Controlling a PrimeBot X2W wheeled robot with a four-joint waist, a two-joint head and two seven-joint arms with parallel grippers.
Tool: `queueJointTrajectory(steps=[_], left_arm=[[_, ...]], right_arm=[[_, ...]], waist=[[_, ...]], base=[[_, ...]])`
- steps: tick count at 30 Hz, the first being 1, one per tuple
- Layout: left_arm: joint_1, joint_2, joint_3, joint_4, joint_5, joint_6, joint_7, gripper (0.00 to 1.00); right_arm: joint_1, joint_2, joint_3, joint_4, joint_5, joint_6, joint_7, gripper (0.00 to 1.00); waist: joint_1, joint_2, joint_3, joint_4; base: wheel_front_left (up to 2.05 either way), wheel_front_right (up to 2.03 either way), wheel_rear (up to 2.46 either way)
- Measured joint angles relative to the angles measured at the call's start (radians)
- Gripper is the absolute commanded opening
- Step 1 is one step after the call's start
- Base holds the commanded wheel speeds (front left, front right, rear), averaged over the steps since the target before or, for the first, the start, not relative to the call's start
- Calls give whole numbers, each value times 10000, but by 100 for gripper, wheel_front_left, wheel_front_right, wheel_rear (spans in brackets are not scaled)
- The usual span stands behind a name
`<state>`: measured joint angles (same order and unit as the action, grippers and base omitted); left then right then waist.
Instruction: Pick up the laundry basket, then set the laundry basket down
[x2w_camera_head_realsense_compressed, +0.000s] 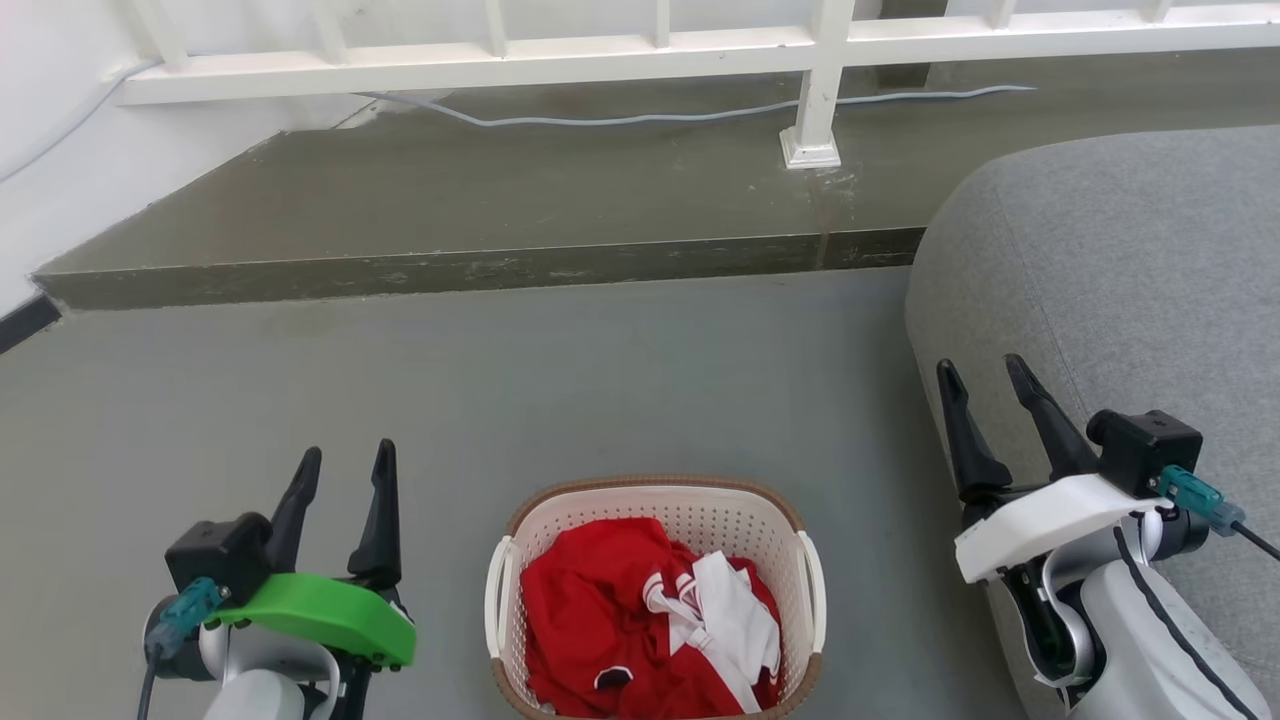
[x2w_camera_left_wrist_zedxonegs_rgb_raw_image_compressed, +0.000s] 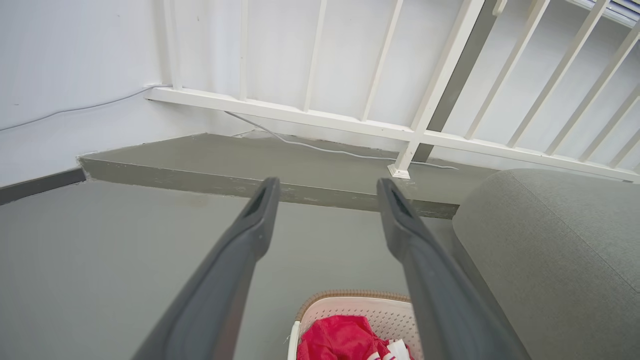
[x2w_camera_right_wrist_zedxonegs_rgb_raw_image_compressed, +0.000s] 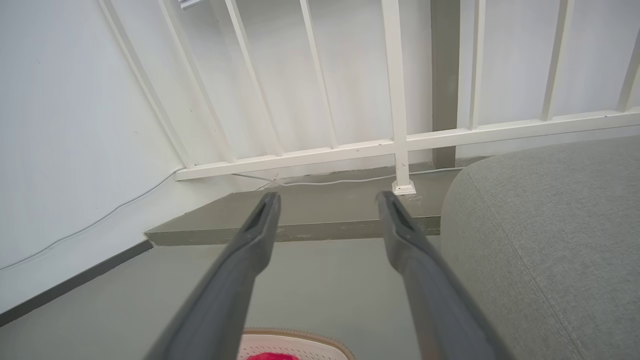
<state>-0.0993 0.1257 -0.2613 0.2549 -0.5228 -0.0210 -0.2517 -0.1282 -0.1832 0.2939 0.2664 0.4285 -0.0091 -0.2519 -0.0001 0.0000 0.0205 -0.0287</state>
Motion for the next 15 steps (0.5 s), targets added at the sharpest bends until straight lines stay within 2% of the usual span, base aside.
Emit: queueJointTrajectory(steps=[15], left_arm=[[198, -201, 336, -90, 372, -245, 0, 100]], right_arm=[[167, 219, -293, -27, -261, 207, 0, 100]], waist=[[0, 0, 34, -67]], base=[[0, 0, 0]])
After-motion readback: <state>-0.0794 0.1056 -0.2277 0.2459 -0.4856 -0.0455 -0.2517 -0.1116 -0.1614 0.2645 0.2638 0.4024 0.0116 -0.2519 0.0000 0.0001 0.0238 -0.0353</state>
